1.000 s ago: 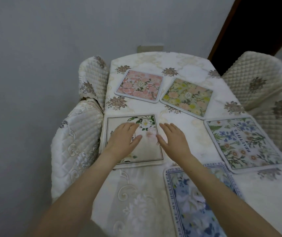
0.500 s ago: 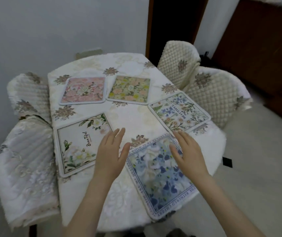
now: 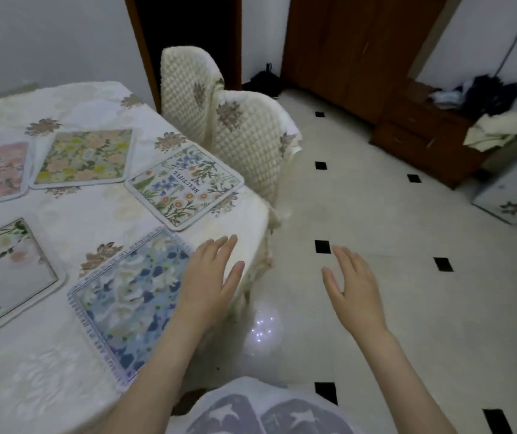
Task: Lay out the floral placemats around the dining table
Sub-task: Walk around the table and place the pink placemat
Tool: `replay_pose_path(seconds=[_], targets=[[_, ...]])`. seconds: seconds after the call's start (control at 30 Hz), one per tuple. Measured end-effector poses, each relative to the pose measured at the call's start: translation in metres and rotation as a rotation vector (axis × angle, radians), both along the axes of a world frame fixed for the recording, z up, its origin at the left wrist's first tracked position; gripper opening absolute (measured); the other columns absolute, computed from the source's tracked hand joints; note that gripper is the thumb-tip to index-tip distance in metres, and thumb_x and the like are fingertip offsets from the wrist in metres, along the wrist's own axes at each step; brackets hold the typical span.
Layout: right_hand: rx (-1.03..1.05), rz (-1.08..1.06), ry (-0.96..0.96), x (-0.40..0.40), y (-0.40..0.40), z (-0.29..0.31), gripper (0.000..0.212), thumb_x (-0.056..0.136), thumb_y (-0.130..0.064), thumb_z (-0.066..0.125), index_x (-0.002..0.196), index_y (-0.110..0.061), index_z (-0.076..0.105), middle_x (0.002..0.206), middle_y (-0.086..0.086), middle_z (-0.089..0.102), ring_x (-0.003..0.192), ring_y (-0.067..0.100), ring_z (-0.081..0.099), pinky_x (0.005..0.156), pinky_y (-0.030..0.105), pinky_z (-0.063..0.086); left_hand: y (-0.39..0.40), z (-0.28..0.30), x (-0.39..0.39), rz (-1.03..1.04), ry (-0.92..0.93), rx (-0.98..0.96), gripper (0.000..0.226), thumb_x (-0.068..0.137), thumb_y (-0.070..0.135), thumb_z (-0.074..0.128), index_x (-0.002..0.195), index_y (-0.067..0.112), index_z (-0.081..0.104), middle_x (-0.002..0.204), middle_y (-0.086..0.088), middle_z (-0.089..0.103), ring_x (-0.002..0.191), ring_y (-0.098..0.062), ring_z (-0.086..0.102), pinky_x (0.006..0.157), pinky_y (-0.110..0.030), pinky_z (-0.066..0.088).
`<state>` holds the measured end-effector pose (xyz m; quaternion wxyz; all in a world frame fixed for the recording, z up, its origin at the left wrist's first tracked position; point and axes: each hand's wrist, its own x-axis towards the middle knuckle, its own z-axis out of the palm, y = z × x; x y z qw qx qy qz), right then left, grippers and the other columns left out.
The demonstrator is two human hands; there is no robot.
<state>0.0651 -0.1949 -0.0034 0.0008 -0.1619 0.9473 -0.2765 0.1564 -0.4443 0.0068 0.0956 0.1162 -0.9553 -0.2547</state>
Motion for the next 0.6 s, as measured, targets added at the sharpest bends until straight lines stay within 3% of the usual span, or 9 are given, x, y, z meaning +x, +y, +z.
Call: replay_pose_path(seconds=[0.13, 0.27, 0.6], targets=[[-0.04, -0.122, 0.015, -0.03, 0.07, 0.017, 0.05, 0.095, -0.035, 0.045, 0.142, -0.018, 0.037, 0.148, 0.006, 0.04, 0.138, 0.024, 0.031, 0.113, 0.044, 0.028, 0.067, 0.014, -0.06, -0.175, 0.061, -0.068, 0.053, 0.093, 0.042, 0.034, 0.133, 0.01, 0.049, 0.129, -0.01, 0.059, 0.116, -0.027, 0.052, 0.104, -0.032, 0.033], [-0.062, -0.207, 0.026, -0.055, 0.115, 0.023, 0.05, 0.095, -0.035, 0.044, 0.143, -0.02, 0.036, 0.149, 0.004, 0.039, 0.14, 0.023, 0.028, 0.114, 0.044, 0.027, 0.111, 0.022, -0.111, -0.287, 0.064, -0.094, 0.052, 0.094, 0.041, 0.036, 0.135, 0.012, 0.046, 0.132, -0.007, 0.056, 0.121, -0.024, 0.05, 0.104, -0.036, 0.039], [-0.076, -0.287, -0.04, -0.136, 0.16, 0.0, 0.052, 0.095, -0.039, 0.041, 0.144, -0.022, 0.033, 0.15, 0.004, 0.038, 0.14, 0.02, 0.027, 0.115, 0.043, 0.025, 0.163, 0.0, -0.221, -0.407, -0.025, -0.114, 0.05, 0.094, 0.037, 0.043, 0.137, 0.012, 0.045, 0.134, -0.007, 0.055, 0.124, -0.025, 0.048, 0.107, -0.038, 0.037]])
